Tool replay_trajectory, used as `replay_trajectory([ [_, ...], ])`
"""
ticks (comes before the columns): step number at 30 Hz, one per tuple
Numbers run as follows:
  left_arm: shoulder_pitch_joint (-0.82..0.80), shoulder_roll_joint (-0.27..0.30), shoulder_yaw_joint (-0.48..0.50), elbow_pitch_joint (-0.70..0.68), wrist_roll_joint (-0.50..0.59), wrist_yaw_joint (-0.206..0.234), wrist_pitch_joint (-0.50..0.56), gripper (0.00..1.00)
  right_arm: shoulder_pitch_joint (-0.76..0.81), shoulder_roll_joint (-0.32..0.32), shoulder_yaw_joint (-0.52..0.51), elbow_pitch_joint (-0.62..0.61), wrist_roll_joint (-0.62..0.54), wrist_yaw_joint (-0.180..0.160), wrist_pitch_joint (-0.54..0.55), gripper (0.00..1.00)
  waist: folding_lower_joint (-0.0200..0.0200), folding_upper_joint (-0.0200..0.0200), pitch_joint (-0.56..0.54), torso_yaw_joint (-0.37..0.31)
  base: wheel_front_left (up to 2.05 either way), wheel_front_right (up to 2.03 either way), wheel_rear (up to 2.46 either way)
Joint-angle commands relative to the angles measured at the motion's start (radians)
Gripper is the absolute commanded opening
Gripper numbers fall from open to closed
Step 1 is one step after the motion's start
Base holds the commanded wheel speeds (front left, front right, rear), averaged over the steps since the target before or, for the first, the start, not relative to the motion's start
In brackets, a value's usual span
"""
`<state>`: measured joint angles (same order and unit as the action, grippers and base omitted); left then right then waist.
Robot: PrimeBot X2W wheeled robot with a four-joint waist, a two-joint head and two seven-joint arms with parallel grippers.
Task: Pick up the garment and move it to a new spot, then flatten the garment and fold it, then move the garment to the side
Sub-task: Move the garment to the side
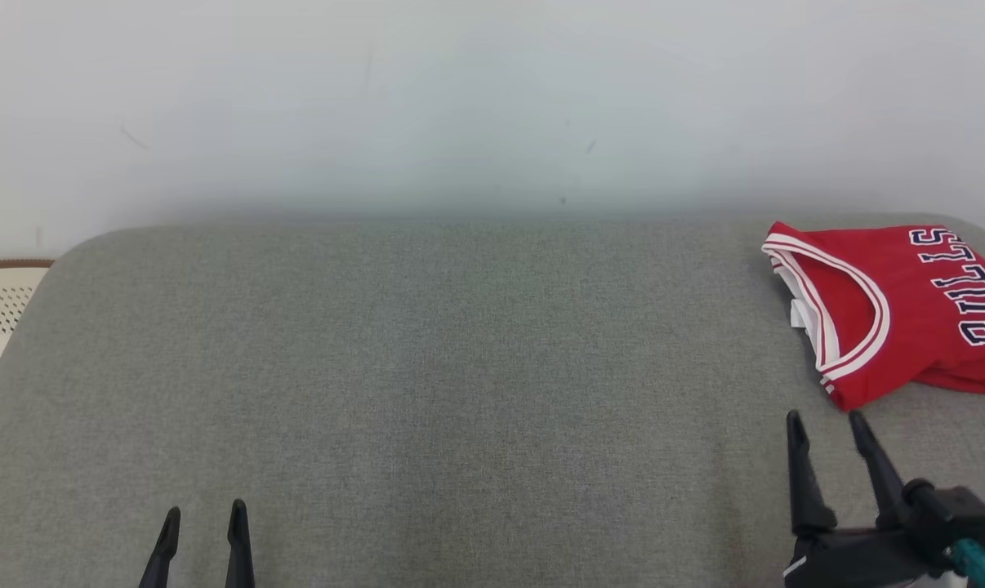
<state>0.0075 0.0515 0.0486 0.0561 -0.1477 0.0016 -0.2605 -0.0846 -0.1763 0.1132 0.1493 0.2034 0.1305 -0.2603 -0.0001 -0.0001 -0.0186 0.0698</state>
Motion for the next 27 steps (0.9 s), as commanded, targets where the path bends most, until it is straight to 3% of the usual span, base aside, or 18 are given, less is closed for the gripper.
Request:
replay_trajectory([
  [1, 0.019, 0.003, 0.002, 0.010, 0.009, 0.003, -0.004, 1.00, 0.032, 0.016, 0.003, -0.017, -0.020, 0.000, 0.011, 1.00, 0.0001, 0.0001, -0.009, 0.000, 0.00, 0.00, 0.00],
  [8, 0.025, 0.003, 0.003, 0.017, 0.033, 0.008, -0.004, 1.00, 0.105, 0.057, 0.042, -0.065, -0.036, 0.000, 0.024, 1.00, 0.0001, 0.0001, -0.022, 0.000, 0.00, 0.00, 0.00],
  [16, 0.038, 0.002, -0.017, 0.022, 0.057, 0.002, -0.003, 1.00, 0.127, 0.060, 0.100, -0.050, -0.041, 0.000, 0.020, 1.00, 0.0001, 0.0001, -0.029, 0.002, 0.00, 0.00, 0.00],
  [27, 0.036, 0.007, -0.006, 0.020, 0.045, -0.007, -0.004, 1.00, 0.111, 0.061, 0.101, -0.041, -0.041, 0.000, 0.018, 1.00, 0.0001, 0.0001, -0.029, 0.004, 0.00, 0.00, 0.00],
])
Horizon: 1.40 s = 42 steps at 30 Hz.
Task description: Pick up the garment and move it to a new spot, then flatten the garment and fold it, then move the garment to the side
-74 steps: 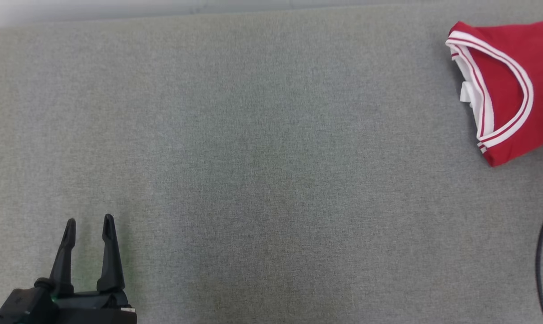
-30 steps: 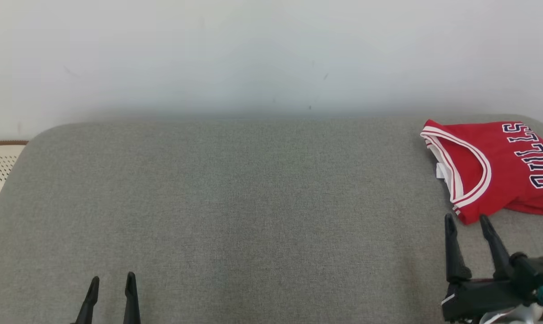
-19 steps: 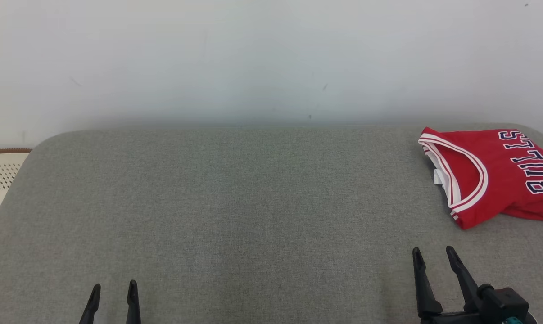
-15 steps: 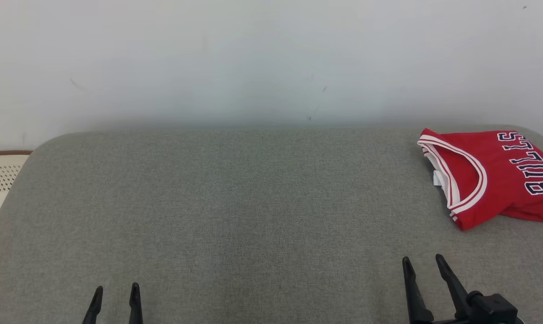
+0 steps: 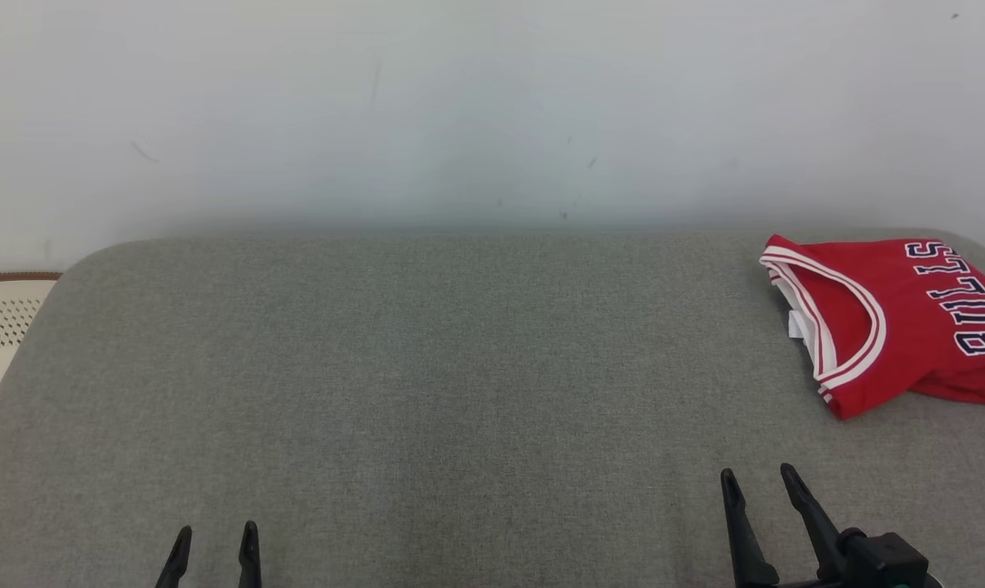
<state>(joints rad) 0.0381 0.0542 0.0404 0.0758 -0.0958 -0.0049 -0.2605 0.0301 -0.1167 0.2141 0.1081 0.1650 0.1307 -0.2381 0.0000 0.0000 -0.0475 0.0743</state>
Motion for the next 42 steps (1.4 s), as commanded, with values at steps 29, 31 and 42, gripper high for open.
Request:
replay_trajectory([
  [29, -0.113, -0.005, -0.070, 0.132, -0.336, -0.033, 0.015, 0.00, -0.087, -0.012, -0.130, 0.126, 0.264, 0.000, 0.115, 0.00, 0.0000, 0.0000, 0.012, -0.013, 0.00, 0.00, 0.00],
  [31, -0.128, -0.005, -0.081, 0.145, -0.378, -0.036, 0.014, 0.00, -0.099, -0.014, -0.146, 0.138, 0.297, 0.000, 0.129, 0.00, 0.0000, 0.0000, 0.013, -0.015, 0.00, 0.00, 0.00],
  [42, -0.206, -0.005, -0.138, 0.211, -0.591, -0.050, 0.014, 0.00, -0.162, -0.023, -0.228, 0.196, 0.468, 0.000, 0.200, 0.00, 0.0000, 0.0000, 0.020, -0.021, 0.00, 0.00, 0.00],
])
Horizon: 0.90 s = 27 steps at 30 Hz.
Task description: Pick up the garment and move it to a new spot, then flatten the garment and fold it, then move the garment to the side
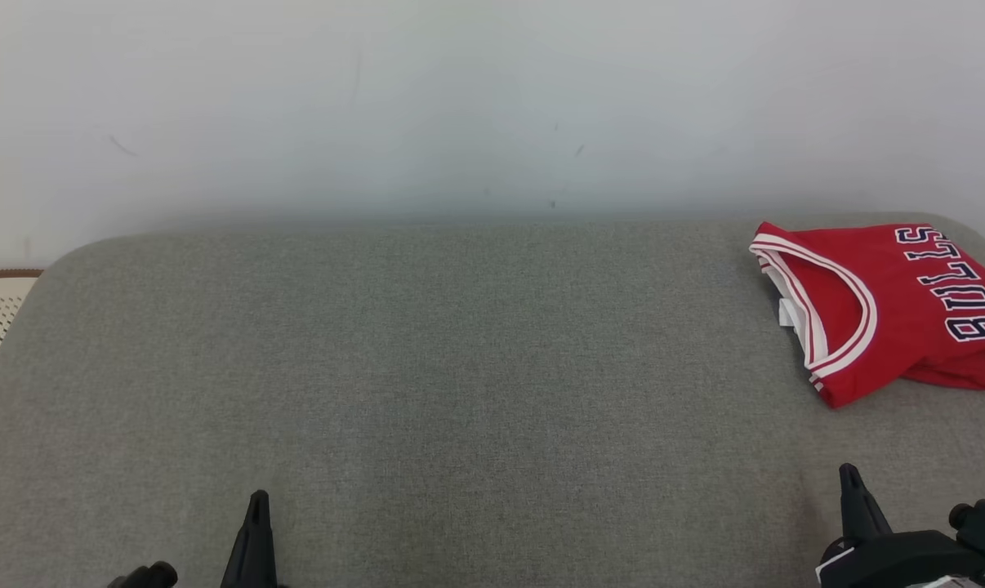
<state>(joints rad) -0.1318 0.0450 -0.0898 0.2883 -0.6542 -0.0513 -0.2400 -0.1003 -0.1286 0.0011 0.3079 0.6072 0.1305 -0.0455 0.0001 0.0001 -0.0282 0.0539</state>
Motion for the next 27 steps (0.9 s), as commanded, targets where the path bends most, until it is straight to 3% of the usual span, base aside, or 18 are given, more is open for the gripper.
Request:
replay_trajectory([
  [1, -0.042, 0.005, -0.012, 0.005, -0.051, -0.005, -0.006, 0.00, -0.037, -0.012, -0.022, 0.001, 0.040, 0.000, 0.013, 0.00, -0.0001, -0.0001, 0.001, -0.001, 0.00, 0.00, 0.00],
  [27, -0.190, 0.006, -0.115, 0.133, -0.456, -0.033, -0.001, 0.00, -0.157, -0.032, -0.175, 0.114, 0.372, 0.000, 0.149, 0.00, -0.0001, -0.0001, 0.016, -0.016, 0.00, 0.00, 0.00],
])
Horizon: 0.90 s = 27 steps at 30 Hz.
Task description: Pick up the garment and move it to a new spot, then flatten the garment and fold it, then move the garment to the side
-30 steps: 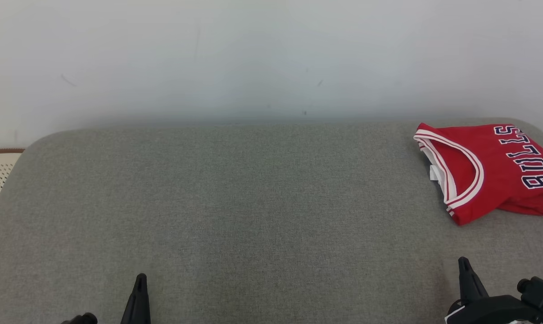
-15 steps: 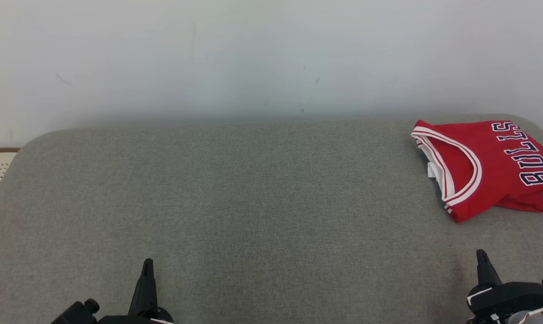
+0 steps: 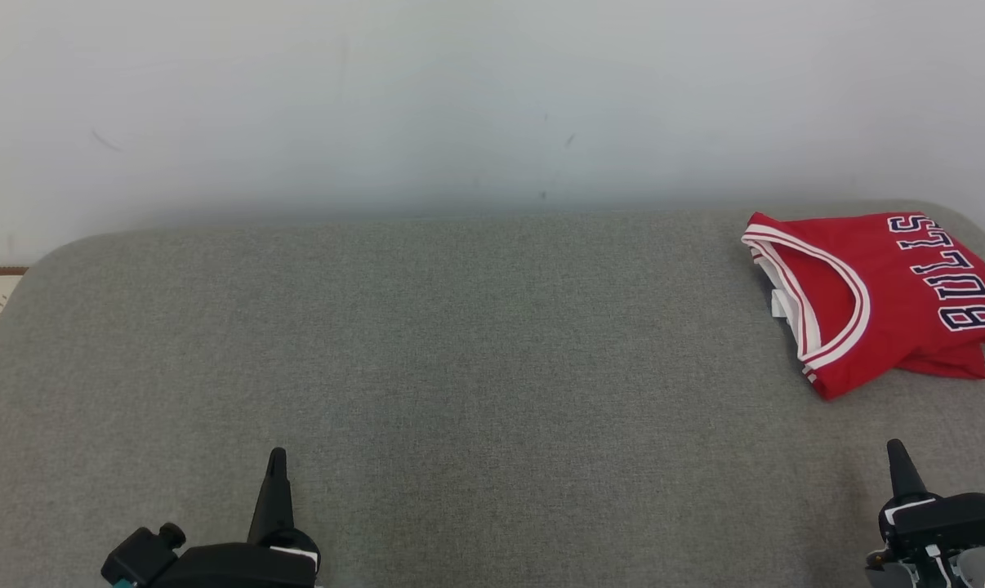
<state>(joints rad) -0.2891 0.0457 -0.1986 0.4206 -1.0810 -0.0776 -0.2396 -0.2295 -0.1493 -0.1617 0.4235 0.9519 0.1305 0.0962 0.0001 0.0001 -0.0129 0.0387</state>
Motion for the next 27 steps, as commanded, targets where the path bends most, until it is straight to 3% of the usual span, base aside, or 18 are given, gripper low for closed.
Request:
replay_trajectory([
  [1, -0.038, 0.005, -0.010, 0.006, -0.043, -0.008, -0.001, 0.00, -0.032, -0.012, -0.018, 0.002, 0.037, 0.000, 0.012, 0.00, -0.0001, -0.0001, 0.001, -0.001, 0.00, 0.00, 0.00],
  [27, -0.147, 0.006, -0.087, 0.102, -0.345, -0.028, 0.004, 0.00, -0.121, -0.027, -0.131, 0.088, 0.285, 0.000, 0.112, 0.00, -0.0001, -0.0001, 0.015, -0.016, 0.00, 0.00, 0.00],
])
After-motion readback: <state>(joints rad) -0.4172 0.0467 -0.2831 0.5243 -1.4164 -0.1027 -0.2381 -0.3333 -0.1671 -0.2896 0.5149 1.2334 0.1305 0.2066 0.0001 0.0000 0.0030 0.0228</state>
